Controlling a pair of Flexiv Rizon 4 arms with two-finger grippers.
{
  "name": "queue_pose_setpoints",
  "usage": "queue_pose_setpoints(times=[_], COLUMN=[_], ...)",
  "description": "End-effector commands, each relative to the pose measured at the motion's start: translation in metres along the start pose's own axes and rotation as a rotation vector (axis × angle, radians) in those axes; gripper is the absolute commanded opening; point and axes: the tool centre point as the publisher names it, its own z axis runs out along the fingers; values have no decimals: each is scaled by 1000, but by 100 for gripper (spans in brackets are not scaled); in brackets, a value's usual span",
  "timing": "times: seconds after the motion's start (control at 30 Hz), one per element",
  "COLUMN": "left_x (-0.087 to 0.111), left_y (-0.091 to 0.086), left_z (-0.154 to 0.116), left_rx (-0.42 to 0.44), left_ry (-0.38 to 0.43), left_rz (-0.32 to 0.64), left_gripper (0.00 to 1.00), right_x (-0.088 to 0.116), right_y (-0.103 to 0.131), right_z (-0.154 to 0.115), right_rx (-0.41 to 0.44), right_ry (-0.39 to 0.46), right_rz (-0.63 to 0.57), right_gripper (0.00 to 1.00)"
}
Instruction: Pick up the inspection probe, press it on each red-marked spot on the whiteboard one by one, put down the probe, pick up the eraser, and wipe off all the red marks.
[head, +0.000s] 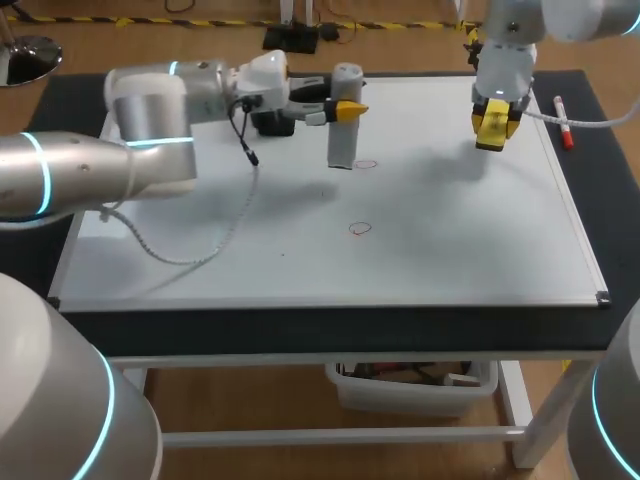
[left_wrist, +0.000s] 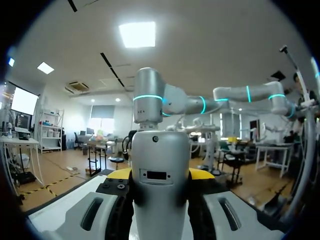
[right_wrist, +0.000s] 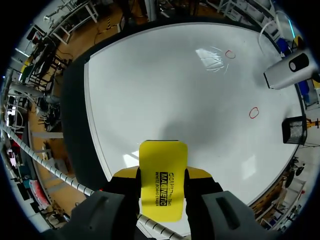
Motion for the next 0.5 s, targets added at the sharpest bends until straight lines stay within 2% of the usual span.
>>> queue_pose_setpoints(times=[0.03, 0.5], left_x=[-15, -37], left_y=[10, 29], left_z=[15, 35], left_rx=[14, 18], left_ry=[93, 85], left_rz=[-3, 32], left_gripper=[0, 0], right_x=[1, 1], right_y=[-1, -1], right_z=[-1, -1], right_rx=[0, 0], right_ry=[2, 2], right_rz=[-2, -2], right_gripper=[0, 0])
